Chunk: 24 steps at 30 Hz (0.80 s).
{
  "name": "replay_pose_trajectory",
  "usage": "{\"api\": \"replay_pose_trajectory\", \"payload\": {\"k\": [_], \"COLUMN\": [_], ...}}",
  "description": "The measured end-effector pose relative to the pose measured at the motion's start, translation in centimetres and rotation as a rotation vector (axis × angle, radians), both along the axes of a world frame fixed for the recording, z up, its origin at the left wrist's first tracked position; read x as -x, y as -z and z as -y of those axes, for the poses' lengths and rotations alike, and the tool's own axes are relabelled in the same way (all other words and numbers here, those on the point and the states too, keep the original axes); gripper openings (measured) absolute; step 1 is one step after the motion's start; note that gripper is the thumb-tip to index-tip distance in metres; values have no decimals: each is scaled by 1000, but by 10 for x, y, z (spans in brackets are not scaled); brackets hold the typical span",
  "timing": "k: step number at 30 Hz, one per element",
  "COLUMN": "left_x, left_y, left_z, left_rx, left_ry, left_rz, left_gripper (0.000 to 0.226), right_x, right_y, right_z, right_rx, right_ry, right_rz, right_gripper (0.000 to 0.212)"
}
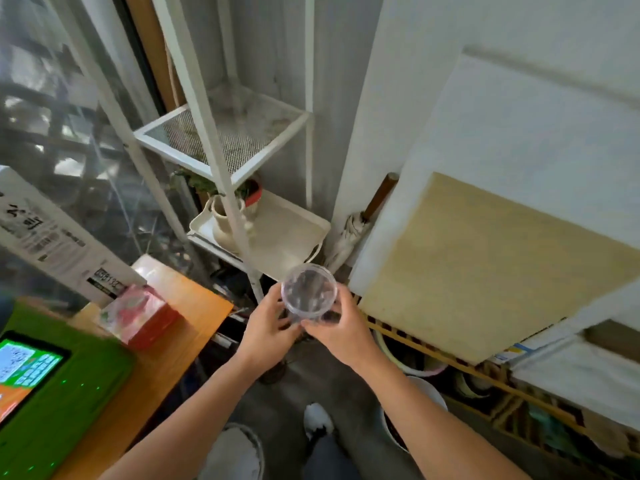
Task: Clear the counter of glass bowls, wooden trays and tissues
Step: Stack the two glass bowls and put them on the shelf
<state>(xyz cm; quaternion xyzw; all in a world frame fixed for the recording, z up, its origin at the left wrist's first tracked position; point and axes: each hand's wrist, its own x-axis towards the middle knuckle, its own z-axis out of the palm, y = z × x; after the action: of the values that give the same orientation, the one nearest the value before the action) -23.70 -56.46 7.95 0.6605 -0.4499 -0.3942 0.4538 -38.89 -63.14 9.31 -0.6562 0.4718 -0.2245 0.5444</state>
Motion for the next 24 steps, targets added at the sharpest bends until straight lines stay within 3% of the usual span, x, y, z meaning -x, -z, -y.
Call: {"api": "replay_pose_trajectory", "payload": {"k": [10,18,24], "left_x": [-19,-55,-60], "left_y": [80,139,169], "left_z": [141,195,217], "left_rx": [-58,-27,16], "left_ry": [-331,-414,-551], "left_rz": [8,14,-17], "left_gripper": [81,71,71], "right_x": [-51,-104,-124], "right_y": [89,155,181], "right_z": [174,238,260], "right_rx": [-90,-84,-35], "right_ry": [-205,-306,-357], "right_rz": [3,34,19], "right_gripper": [75,80,69]}}
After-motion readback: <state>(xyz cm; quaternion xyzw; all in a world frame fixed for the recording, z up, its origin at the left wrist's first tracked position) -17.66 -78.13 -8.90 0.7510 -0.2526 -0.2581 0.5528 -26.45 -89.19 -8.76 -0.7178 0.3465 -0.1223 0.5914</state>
